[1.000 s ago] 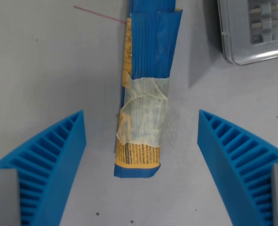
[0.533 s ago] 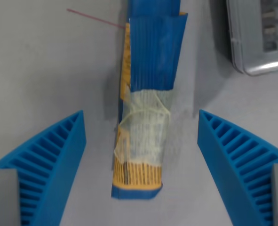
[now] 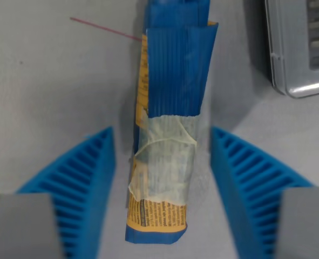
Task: Pick up the blue bag
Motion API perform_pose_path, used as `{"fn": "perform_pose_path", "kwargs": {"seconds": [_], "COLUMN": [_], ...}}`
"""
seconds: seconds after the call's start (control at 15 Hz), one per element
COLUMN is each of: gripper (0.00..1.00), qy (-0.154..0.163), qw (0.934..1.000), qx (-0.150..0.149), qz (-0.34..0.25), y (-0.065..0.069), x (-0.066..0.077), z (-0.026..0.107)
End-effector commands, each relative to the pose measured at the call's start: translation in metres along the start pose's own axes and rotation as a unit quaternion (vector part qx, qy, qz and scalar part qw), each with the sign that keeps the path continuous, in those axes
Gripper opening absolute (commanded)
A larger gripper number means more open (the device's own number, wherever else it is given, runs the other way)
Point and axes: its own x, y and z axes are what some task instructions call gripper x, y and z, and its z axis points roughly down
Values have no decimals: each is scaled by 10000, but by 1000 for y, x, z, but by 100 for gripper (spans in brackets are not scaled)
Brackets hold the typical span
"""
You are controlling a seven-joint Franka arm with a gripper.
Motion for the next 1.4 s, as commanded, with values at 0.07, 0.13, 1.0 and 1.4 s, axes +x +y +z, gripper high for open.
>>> {"fn": "perform_pose_path", "kwargs": {"seconds": [0.07,0.13,1.0,1.4], "gripper": [0,0,0,0], "qy": [472,472,403,274], "qw": [9988,9988,9991,9995], "qx": [70,70,91,128], "qz": [-90,-90,-86,-90], "y": [1,1,1,2], "x": [-5,-5,-6,-7], "z": [-1,-1,-18,-38]}}
